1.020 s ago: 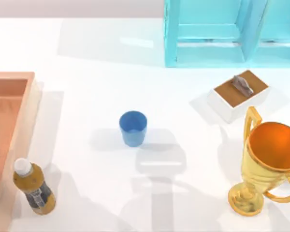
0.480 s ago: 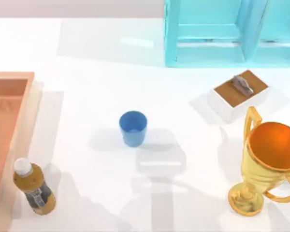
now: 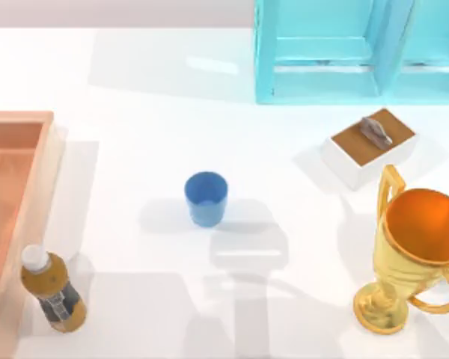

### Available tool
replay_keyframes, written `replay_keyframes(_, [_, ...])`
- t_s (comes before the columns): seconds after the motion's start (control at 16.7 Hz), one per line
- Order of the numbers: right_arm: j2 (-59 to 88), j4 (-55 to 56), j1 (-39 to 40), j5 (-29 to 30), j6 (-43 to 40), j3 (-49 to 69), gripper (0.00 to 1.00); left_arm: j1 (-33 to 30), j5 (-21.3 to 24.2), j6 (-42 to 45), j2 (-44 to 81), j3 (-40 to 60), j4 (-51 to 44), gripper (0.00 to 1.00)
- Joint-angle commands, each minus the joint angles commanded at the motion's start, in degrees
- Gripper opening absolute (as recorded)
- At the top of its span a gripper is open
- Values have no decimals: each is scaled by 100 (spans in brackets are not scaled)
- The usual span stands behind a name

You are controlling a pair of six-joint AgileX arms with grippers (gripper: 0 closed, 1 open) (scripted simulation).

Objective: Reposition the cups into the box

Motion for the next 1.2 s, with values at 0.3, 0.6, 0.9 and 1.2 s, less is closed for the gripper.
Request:
replay_keyframes(0.3, [0,0,0,0,0,0,100,-21,5,-16,-31,465,-464,100])
replay_keyframes(0.6, [0,0,0,0,0,0,100,-206,7,-117,171,621,-451,100])
replay_keyframes(0.9, [0,0,0,0,0,0,100,-1697,26,-840,1341,1645,-343,100])
replay_keyframes(1.2, [0,0,0,0,0,0,100,-4101,59,-1934,2862,2952,-65,100])
